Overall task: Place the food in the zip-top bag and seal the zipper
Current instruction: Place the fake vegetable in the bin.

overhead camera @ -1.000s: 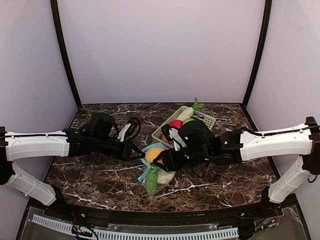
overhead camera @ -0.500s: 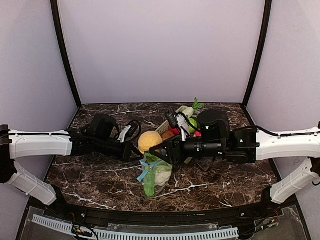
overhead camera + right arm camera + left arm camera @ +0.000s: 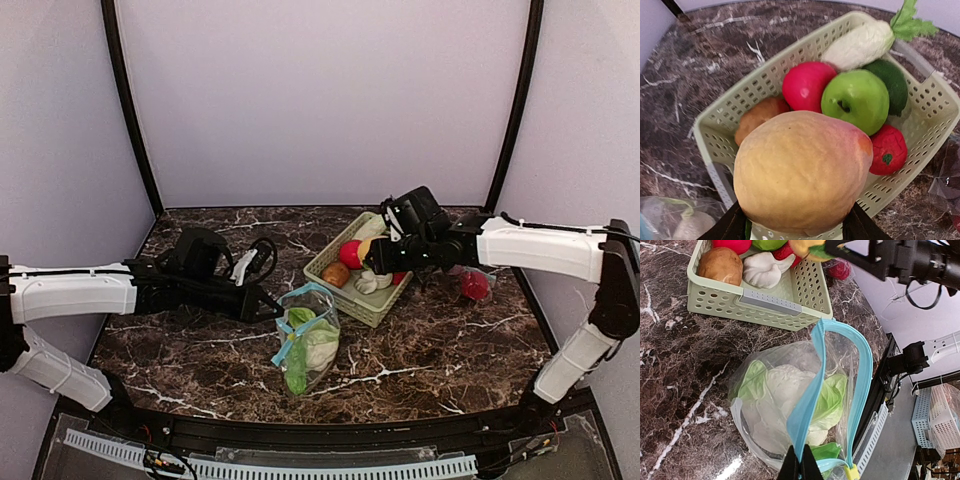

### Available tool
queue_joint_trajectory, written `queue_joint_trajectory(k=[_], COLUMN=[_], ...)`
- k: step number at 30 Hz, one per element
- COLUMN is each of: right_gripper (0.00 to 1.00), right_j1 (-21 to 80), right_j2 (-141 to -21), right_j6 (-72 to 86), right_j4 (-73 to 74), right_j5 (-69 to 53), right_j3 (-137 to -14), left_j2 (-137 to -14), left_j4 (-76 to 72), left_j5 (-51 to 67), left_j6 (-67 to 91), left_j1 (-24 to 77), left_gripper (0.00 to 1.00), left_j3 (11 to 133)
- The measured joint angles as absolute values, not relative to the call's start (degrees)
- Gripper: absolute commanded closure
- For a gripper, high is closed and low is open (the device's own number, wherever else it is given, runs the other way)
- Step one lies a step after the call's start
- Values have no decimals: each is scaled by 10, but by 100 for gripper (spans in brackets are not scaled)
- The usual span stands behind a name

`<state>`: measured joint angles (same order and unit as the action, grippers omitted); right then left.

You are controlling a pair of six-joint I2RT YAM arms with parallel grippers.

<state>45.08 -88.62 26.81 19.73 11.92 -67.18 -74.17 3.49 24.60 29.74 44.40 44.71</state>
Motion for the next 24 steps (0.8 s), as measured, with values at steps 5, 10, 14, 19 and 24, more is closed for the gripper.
queue_joint_trajectory(k=[5,10,14,19,24], right_gripper=[51,15,11,32,49], right_j1=[433,428,427,400,356], right_j2=[-975,-1015,-1011,-979,-977], right_j6=[234,207,192,188,181], right_j4=[237,247,261,277,290], right_j5=[88,42,39,41,47], right_j3=[-710,-760,-769,-761,-758], left_j2=[-742,-743,-748,-750,-750], left_j4=[35,35,35,35,35], left_j5=[244,244,244,244,244], left_j6=[297,297,295,293,291], left_j1=[444,444,444,444,444], left_gripper=[99,99,99,99,99], left_j3=[447,447,448,448,449])
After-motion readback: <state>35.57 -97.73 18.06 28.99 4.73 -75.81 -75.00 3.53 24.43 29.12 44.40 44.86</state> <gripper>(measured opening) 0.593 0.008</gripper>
